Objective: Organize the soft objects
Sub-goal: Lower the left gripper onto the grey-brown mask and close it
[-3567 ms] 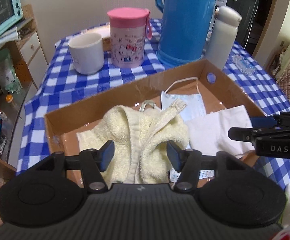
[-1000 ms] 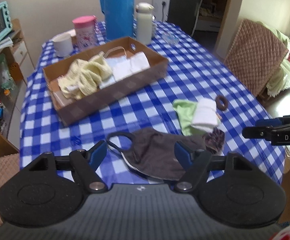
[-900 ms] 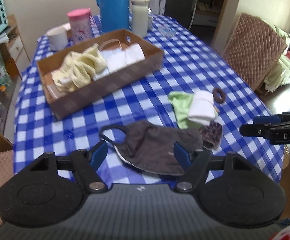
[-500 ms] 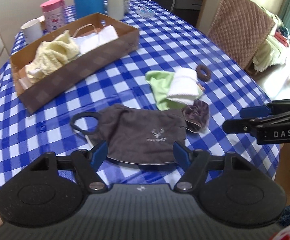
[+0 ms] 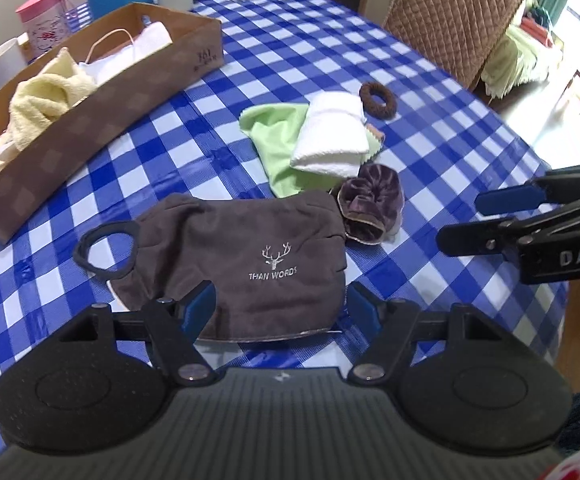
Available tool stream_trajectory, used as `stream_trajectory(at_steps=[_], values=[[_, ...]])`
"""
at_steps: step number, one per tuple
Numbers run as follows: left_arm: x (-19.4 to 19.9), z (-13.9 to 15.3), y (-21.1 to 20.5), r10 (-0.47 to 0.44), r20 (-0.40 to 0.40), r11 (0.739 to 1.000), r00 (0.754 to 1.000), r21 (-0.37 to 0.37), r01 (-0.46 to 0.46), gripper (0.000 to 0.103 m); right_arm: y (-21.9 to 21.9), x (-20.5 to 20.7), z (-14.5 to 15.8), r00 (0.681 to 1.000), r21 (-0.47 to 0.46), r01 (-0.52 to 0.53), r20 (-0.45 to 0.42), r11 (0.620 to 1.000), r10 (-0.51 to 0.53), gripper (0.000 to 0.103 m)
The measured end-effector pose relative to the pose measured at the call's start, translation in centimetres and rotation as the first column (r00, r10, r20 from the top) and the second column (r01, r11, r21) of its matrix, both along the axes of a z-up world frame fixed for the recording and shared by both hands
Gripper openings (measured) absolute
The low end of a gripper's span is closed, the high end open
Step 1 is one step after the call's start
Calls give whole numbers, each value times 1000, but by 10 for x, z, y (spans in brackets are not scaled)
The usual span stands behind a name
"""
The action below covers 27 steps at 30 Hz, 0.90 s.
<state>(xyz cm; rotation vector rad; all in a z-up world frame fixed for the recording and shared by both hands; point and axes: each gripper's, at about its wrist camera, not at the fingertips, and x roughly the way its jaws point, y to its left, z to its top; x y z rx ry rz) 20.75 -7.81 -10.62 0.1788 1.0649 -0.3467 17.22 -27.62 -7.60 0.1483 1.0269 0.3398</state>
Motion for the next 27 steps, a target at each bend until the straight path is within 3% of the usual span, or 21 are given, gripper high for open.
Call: stream_trajectory(at_steps=[3, 6, 10, 14, 27], values=[[7, -10, -1, -7, -16, 1000, 1000, 4, 8, 69, -2, 2, -2, 1000, 0, 8, -9, 1000, -8, 63], [12, -16, 3, -2, -26, 1000, 1000, -8, 2, 59, -3, 4, -4, 1000, 3, 8, -16, 1000, -8, 63], [16, -19, 8, 0, -25, 1000, 1000, -9, 0, 28, -1, 7, -5, 1000, 8, 4, -18, 1000, -3, 63], [17, -17, 17, 26, -9, 999, 1000, -22, -26, 11, 4, 12, -4, 1000, 15, -11, -6, 1000, 11, 63], [18, 2, 60, 168, 57, 986, 984, 1, -168, 6, 22, 38, 3, 996, 18, -60, 74, 998, 58, 63]])
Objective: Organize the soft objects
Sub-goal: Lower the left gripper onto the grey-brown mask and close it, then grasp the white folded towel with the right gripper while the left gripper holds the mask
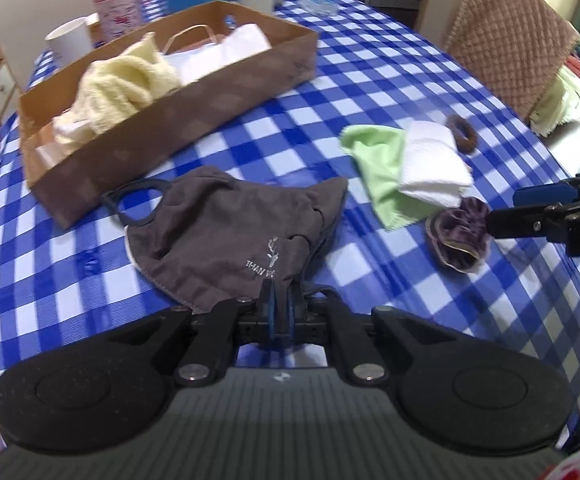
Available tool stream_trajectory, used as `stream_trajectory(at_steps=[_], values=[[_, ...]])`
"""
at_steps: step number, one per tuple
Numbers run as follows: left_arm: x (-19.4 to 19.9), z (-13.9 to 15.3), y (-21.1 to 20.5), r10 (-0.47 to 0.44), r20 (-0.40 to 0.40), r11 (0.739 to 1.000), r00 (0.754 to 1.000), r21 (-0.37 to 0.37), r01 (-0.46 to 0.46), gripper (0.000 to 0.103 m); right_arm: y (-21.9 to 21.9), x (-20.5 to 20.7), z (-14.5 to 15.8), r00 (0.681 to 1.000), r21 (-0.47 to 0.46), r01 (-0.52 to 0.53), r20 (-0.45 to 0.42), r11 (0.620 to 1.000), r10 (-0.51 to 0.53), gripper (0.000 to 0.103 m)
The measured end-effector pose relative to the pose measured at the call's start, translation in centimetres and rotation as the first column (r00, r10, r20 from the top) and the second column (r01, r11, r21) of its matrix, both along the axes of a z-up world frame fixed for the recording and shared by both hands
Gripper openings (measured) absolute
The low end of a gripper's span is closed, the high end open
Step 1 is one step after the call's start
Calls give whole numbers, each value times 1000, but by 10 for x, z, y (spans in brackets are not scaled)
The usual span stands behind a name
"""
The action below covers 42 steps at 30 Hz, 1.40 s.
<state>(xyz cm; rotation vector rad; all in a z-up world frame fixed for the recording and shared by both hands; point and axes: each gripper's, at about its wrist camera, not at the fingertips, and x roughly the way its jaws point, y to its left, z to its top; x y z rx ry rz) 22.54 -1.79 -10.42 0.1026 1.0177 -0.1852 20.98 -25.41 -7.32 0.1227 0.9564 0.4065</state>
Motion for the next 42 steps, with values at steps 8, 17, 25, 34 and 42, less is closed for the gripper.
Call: stream_trajectory(at_steps=[8, 17, 25, 34, 42], values=[[-3, -1, 18, 58, -12, 998, 998, 1, -58, 6, -6, 23, -8, 995, 141, 101, -23, 985, -99, 61], [-10, -1, 35, 103, -17, 995, 995, 9, -103, 6, -21, 52, -31, 954, 281, 284, -183, 917, -239, 27], [-28, 2, 57, 149, -17, 989, 989, 28, -148, 6, -1, 40, -9, 994, 276, 106, -25, 955, -103, 7], [-64, 9, 65, 137, -76, 990, 988, 23, -136, 6, 48, 6, -16, 965, 212, -233, -74, 949, 253, 7], [-67, 6, 48, 73, -65, 997, 995, 21, -72, 42, 59, 4, -30, 968, 86, -209, -120, 974, 219, 47]])
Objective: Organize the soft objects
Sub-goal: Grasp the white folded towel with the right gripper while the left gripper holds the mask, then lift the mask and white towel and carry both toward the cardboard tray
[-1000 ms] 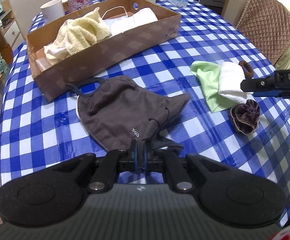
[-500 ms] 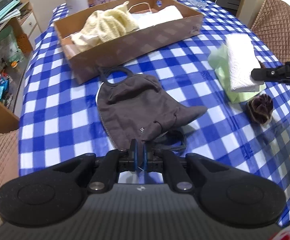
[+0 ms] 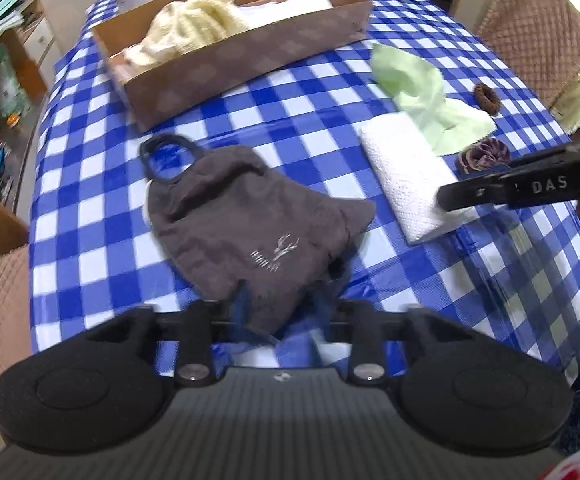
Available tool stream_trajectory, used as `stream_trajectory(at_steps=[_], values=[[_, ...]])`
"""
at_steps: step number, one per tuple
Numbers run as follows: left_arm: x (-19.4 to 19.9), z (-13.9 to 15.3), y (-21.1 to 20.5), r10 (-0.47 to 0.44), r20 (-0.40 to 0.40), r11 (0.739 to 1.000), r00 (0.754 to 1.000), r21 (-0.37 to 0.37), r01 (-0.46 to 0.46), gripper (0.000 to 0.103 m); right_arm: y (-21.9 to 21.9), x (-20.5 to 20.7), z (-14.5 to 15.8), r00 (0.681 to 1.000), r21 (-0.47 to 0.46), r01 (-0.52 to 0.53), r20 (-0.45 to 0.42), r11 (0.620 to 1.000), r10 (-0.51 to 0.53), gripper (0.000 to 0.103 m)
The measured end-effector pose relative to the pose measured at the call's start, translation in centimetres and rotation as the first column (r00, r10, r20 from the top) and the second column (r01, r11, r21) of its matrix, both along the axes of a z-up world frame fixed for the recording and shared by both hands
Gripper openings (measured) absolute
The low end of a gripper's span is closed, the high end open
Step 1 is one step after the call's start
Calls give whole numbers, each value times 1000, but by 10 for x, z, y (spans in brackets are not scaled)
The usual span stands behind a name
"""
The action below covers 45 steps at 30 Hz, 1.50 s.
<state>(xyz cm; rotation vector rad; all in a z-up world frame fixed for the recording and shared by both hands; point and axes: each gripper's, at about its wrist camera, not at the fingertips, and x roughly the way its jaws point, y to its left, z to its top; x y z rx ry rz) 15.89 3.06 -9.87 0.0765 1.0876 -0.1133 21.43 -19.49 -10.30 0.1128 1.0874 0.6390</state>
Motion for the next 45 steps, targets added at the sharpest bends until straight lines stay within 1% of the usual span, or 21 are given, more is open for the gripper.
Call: stream_trajectory(at_steps=[1, 3, 5, 9, 13, 14, 16, 18, 19, 20, 23, 26, 29, 33, 36, 37, 40, 42, 43, 44, 45], values=[[1, -1, -3, -13, 8, 1000, 1000, 8, 13, 45, 1, -1, 0, 1000, -11, 2, 6, 1000, -2, 53], [6, -3, -8, -35, 16, 999, 999, 23, 35, 46, 5, -2, -1, 1000, -25, -4, 17, 1000, 5, 54], [12, -7, -10, -46, 17, 999, 999, 17, 46, 46, 9, -3, -4, 1000, -47, -3, 20, 999, 4, 54], [24, -16, -10, -31, 17, 999, 999, 14, 31, 45, 17, 4, -10, 1000, -61, 23, 22, 998, -22, 54], [30, -23, -6, -16, 2, 1000, 1000, -26, 16, 23, 23, 8, -13, 999, -65, 35, 36, 997, -33, 54], [30, -25, -6, -12, -2, 1000, 1000, -23, 12, 15, 24, 9, -13, 999, -73, 37, 39, 997, -34, 54], [30, -27, -4, -4, -2, 1000, 1000, -22, 4, 13, 27, 9, -15, 999, -84, 34, 42, 996, -30, 54], [28, -24, -3, -11, -1, 999, 1000, -38, 11, 15, 29, 10, -16, 999, -91, 32, 47, 995, -28, 54], [27, -21, -1, -8, -2, 998, 1000, -57, 8, 23, 30, 10, -16, 999, -93, 29, 48, 995, -24, 54], [25, -19, 1, -5, -3, 997, 1000, -74, 5, 39, 30, 9, -16, 998, -94, 29, 49, 995, -25, 54], [19, -8, 8, 4, 34, 997, 999, -74, -1, 60, 30, 10, -16, 999, -94, 28, 47, 995, -24, 54], [21, -1, 13, -11, 74, 1000, 997, -21, 12, 75, 29, 10, -16, 999, -88, 31, 44, 996, -27, 54], [31, -6, 16, -43, 75, 998, 996, 41, 40, 77, 29, 11, -16, 999, -89, 30, 43, 996, -27, 54], [47, -23, 20, -38, 51, 997, 998, 69, 34, 77, 30, 12, -16, 999, -94, 26, 44, 995, -22, 54], [55, -35, 24, -17, 28, 997, 999, 71, 15, 78, 30, 12, -16, 999, -92, 26, 42, 995, -22, 54], [56, -37, 26, -8, 28, 998, 1000, 58, 7, 80, 30, 13, -16, 999, -91, 27, 41, 995, -24, 54], [56, -41, 32, 17, 33, 1000, 999, 13, -17, 81, 30, 13, -16, 999, -85, 29, 41, 996, -26, 54], [55, -41, 34, 27, 35, 1000, 999, -9, -27, 77, 30, 13, -17, 999, -83, 30, 42, 996, -27, 54], [53, -41, 33, 18, 41, 1000, 999, -12, -18, 69, 30, 13, -17, 999, -84, 30, 43, 996, -27, 55], [52, -40, 31, 9, 48, 1000, 999, -7, -8, 58, 31, 13, -17, 999, -85, 30, 45, 996, -26, 55], [51, -39, 29, -2, 55, 1000, 999, 0, 2, 52, 31, 12, -17, 999, -87, 29, 48, 996, -25, 55]])
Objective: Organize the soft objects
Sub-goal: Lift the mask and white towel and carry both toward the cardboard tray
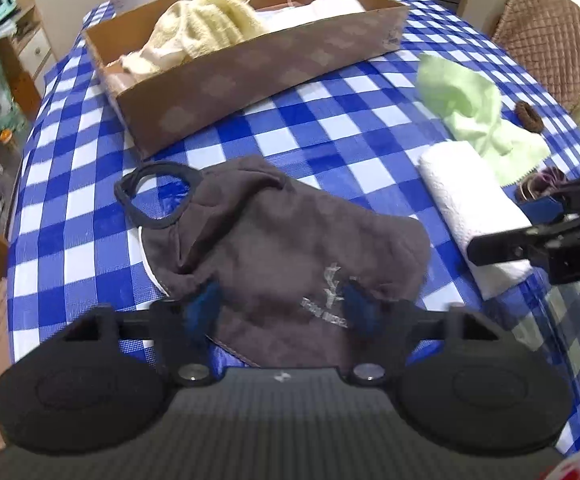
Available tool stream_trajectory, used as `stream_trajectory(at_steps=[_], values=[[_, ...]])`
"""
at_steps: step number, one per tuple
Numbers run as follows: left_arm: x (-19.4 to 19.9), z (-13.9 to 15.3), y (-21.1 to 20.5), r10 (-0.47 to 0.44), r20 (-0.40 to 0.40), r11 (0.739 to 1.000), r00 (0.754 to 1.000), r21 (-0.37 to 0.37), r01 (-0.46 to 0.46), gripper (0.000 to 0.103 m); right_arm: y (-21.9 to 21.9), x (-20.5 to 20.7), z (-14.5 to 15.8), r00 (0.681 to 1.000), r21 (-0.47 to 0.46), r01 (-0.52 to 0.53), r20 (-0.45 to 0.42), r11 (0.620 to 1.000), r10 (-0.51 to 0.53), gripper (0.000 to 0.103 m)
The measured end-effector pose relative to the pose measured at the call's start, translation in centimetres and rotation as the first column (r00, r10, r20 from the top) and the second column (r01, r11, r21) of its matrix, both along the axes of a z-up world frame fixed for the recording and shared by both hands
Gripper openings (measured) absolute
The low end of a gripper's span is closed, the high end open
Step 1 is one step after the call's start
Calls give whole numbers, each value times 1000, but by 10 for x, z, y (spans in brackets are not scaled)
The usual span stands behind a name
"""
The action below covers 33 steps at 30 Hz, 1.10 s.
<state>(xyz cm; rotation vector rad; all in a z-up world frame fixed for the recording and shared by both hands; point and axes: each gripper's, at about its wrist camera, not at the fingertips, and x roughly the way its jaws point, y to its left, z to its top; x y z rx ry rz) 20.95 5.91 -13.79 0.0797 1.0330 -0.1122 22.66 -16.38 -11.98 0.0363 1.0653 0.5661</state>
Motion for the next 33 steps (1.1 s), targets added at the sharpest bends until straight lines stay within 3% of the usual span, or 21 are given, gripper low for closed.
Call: stream_trajectory(at_steps=[2, 5, 12, 20, 25, 33], values=[[-3, 2, -5, -25, 10, 1000, 1000, -12, 25, 19, 2, -1, 0, 1000, -8, -6, 7, 1000, 6, 55], [-1, 4, -12, -21, -1, 1000, 1000, -13, 21, 5, 4, -1, 0, 1000, -24, -16, 13, 1000, 17, 55], [-1, 8, -17, 8, -24, 1000, 1000, -16, -9, 2, 6, -1, -2, 999, -44, -40, 31, 998, 41, 54], [-2, 10, -19, 17, -27, 1000, 999, -12, -17, 2, 5, -2, -1, 997, -54, -56, 53, 997, 59, 42], [-5, 13, -20, 28, -17, 1000, 999, -7, -28, 2, 3, -6, 3, 995, -35, -72, 69, 997, 74, 28], [-17, 38, -17, 56, 43, 998, 997, -11, -56, 1, -4, -8, 17, 993, 16, -72, 96, 997, 70, 13]])
